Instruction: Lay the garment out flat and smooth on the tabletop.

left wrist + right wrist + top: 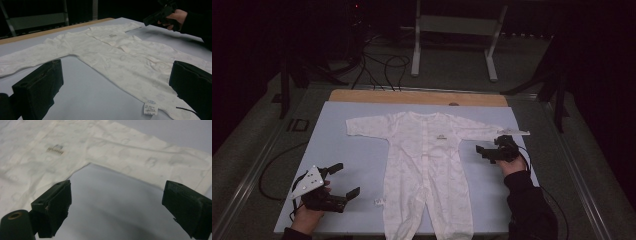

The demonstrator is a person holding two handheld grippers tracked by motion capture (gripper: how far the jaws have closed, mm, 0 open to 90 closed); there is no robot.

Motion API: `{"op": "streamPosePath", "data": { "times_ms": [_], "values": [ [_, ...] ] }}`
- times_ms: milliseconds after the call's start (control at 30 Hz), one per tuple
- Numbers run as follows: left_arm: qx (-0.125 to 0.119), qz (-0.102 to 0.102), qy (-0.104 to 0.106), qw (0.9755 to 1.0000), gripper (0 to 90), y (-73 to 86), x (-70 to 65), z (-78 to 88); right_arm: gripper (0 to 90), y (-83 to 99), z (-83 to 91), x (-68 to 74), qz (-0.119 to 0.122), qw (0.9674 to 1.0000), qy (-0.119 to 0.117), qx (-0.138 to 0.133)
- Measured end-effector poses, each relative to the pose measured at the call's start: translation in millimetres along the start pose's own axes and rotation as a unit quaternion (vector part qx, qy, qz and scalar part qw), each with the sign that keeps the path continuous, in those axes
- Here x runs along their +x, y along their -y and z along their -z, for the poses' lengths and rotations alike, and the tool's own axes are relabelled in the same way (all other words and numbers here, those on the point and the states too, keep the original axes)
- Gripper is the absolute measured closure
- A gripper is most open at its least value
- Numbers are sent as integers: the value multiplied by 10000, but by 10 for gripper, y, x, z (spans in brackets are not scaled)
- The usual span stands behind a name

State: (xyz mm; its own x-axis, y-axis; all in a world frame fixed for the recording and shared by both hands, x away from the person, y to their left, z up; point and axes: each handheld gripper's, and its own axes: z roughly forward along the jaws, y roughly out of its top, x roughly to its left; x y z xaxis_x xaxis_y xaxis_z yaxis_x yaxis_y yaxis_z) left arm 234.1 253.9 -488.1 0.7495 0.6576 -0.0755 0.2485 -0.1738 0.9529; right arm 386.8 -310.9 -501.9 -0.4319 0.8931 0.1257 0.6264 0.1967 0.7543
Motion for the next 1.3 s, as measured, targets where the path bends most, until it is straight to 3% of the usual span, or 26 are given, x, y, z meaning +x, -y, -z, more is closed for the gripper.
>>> {"op": "streamPosePath", "data": {
  "times_ms": [367,733,1100,1300],
  "values": [
    [29,-8,-41,10000,0,14,1,28,90,210,168,347,367,9974,-561,-270],
    [58,13,-62,10000,0,34,9,30,90,390,451,491,464,9939,-928,-383],
    [48,11,-80,10000,0,34,4,39,90,701,702,609,683,9921,-973,-397],
    [76,35,-98,9999,0,41,11,35,90,805,783,569,665,9927,-895,-466]
  ]
}}
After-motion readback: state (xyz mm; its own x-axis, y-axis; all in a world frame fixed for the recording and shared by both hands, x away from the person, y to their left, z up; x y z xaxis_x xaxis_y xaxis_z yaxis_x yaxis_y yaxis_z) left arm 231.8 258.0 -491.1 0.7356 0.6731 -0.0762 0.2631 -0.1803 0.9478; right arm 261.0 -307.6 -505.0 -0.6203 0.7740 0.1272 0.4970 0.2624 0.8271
